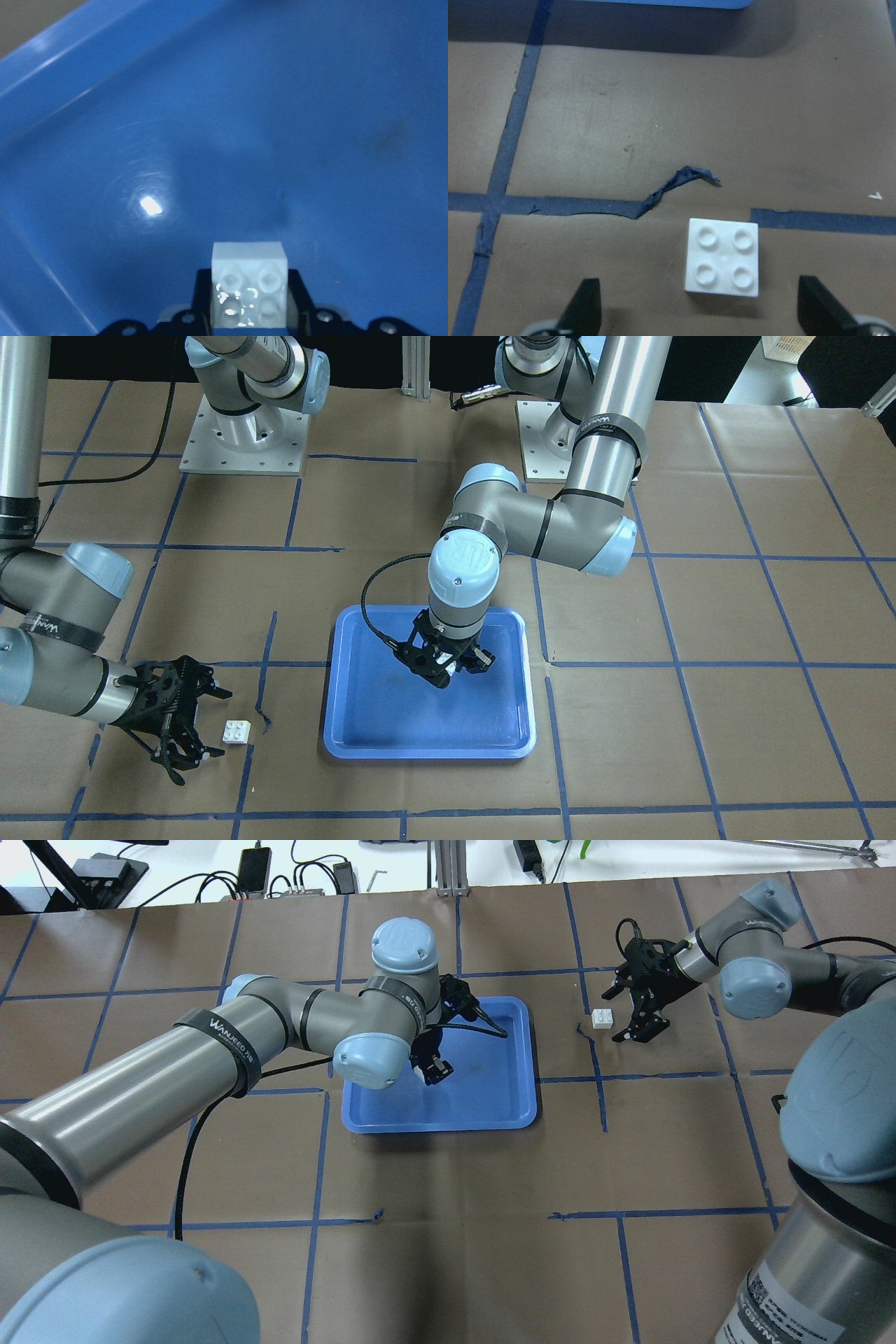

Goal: Assemble white blocks and place on blue tray

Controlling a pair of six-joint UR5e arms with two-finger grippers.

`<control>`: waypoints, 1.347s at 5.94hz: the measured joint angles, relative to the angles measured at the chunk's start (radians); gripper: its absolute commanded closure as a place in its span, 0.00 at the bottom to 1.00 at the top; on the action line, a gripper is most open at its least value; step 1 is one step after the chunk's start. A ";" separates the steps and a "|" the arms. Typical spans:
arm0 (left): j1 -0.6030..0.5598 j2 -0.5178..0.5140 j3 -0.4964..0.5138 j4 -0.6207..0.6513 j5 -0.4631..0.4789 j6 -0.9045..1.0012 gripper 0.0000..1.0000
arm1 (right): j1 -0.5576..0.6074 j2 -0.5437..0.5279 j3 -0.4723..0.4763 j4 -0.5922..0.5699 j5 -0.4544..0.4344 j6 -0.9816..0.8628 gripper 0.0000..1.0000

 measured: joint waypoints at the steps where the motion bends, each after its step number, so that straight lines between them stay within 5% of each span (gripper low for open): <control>1: -0.001 -0.001 -0.003 0.017 0.001 0.172 0.94 | 0.000 0.000 0.000 -0.001 0.013 0.001 0.26; 2: -0.001 -0.002 -0.006 0.035 0.000 0.340 0.94 | 0.000 0.001 0.000 -0.002 0.016 0.000 0.29; 3: -0.002 -0.004 -0.010 0.055 -0.001 0.451 0.94 | 0.000 0.003 0.000 -0.003 0.017 0.000 0.43; 6: -0.003 -0.034 -0.009 0.079 0.000 0.494 0.86 | 0.000 0.004 -0.002 -0.010 0.010 -0.002 0.69; 7: -0.004 -0.044 -0.010 0.098 -0.001 0.488 0.13 | 0.000 0.004 -0.003 -0.014 0.009 -0.002 0.73; 8: -0.005 -0.053 -0.014 0.109 -0.002 0.481 0.02 | 0.000 0.002 -0.003 -0.024 0.008 -0.002 0.73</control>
